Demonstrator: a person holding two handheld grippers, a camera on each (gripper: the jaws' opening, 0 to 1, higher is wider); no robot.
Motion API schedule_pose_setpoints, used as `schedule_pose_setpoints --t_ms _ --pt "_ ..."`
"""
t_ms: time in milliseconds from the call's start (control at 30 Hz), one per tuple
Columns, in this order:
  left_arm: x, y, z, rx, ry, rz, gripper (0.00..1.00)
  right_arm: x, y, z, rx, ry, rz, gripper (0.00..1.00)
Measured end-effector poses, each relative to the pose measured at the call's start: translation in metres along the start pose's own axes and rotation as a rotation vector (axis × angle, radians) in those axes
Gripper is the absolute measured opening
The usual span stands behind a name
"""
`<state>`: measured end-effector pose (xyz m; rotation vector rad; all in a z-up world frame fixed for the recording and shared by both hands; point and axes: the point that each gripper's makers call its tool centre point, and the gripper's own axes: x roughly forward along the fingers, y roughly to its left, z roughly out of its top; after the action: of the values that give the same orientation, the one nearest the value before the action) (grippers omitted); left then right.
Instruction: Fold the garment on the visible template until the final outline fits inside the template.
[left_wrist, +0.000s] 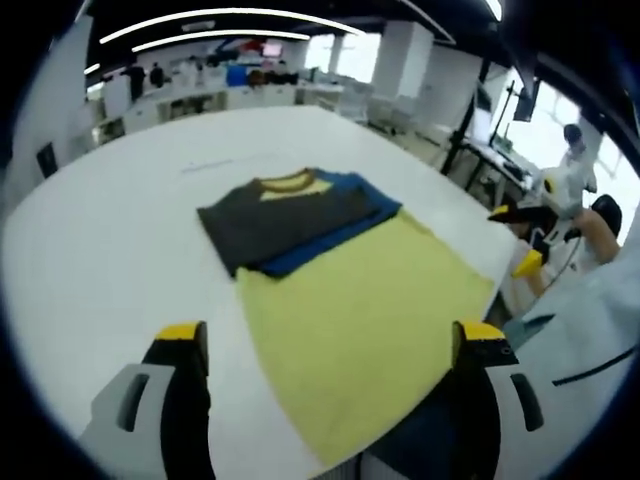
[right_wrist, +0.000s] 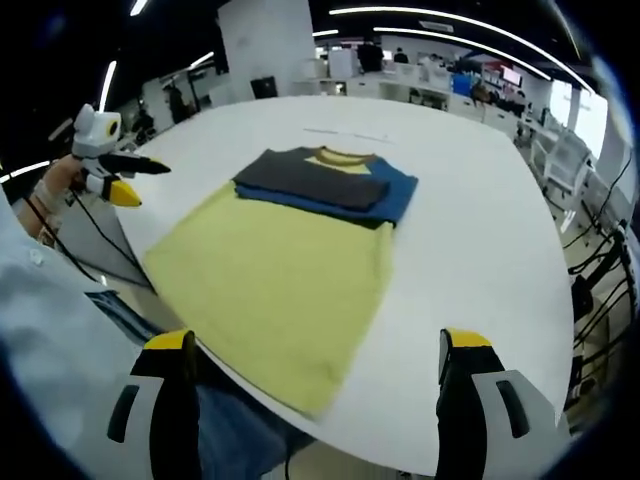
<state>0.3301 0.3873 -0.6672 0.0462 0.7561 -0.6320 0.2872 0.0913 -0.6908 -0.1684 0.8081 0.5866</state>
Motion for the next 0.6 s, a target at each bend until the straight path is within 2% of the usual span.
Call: schedule_pose_setpoints --t_ms 600 --pt "0.004 -0.001 -0.025 -0.066 0.054 -0.017 0.90 0.009 0.005 -0.022 0.050 0.043 0.029 1.00"
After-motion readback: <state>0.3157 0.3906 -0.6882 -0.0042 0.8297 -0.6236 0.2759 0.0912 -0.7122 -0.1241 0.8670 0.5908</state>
